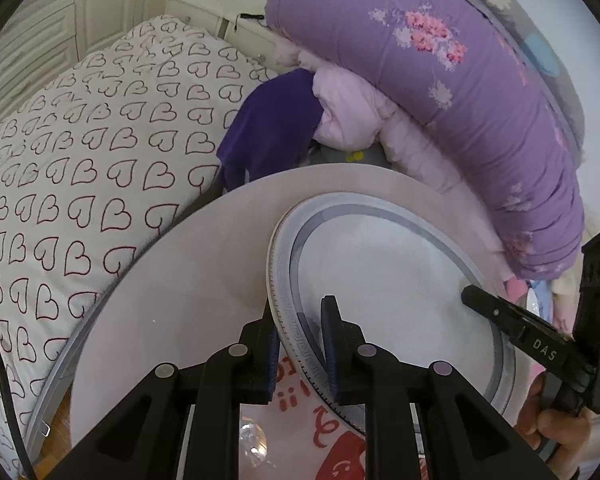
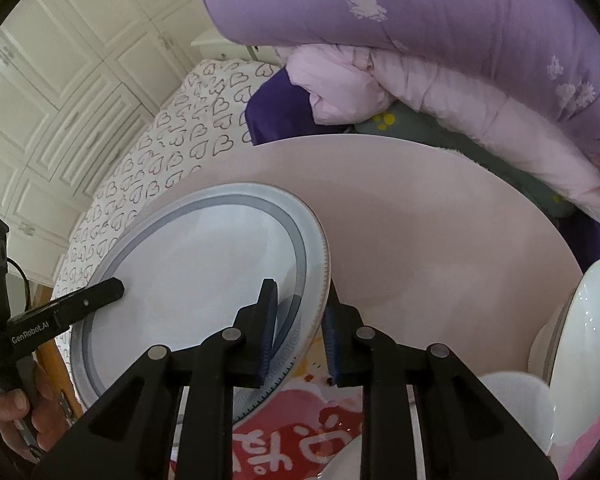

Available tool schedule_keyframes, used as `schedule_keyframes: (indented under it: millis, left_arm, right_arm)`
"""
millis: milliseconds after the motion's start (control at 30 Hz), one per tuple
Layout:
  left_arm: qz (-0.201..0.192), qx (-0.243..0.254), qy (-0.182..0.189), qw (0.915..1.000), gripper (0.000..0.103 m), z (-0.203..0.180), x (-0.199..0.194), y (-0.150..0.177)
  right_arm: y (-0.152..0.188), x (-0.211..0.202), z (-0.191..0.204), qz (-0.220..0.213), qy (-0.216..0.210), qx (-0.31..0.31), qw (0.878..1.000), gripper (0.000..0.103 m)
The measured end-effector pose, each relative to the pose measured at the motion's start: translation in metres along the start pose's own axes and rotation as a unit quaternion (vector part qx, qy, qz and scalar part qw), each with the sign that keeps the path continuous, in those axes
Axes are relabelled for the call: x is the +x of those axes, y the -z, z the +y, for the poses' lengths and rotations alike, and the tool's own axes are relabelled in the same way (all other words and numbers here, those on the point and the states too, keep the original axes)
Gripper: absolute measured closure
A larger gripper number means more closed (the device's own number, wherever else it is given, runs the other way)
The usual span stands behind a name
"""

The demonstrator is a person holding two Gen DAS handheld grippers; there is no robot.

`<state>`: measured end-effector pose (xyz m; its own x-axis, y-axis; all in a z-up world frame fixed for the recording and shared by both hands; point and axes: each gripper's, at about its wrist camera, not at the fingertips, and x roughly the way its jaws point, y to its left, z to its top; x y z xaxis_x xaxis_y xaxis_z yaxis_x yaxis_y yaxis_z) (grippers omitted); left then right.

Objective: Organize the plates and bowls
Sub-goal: 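Lift the smaller plate with both grippers and carry it toward the stack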

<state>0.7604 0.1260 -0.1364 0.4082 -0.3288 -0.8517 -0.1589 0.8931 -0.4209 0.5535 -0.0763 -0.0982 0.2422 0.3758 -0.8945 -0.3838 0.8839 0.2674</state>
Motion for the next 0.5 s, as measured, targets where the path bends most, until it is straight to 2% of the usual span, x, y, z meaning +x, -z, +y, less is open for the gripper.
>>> schedule_keyframes:
  millis: [300, 500]
  left_arm:
    - [-0.008, -0.011, -0.001, 0.9999, 0.089, 0.019, -0.029, 0.021]
    - [-0.027, -0.006, 0.004, 0.9996, 0.089, 0.028, -0.065, 0.042]
  right_arm:
    - [0.020, -0.006, 0.021, -0.009, -0.017, -0.015, 1.000, 0.082]
    - [0.042, -0.016, 0.034, -0.021, -0.028, -0.019, 0.999, 0.082]
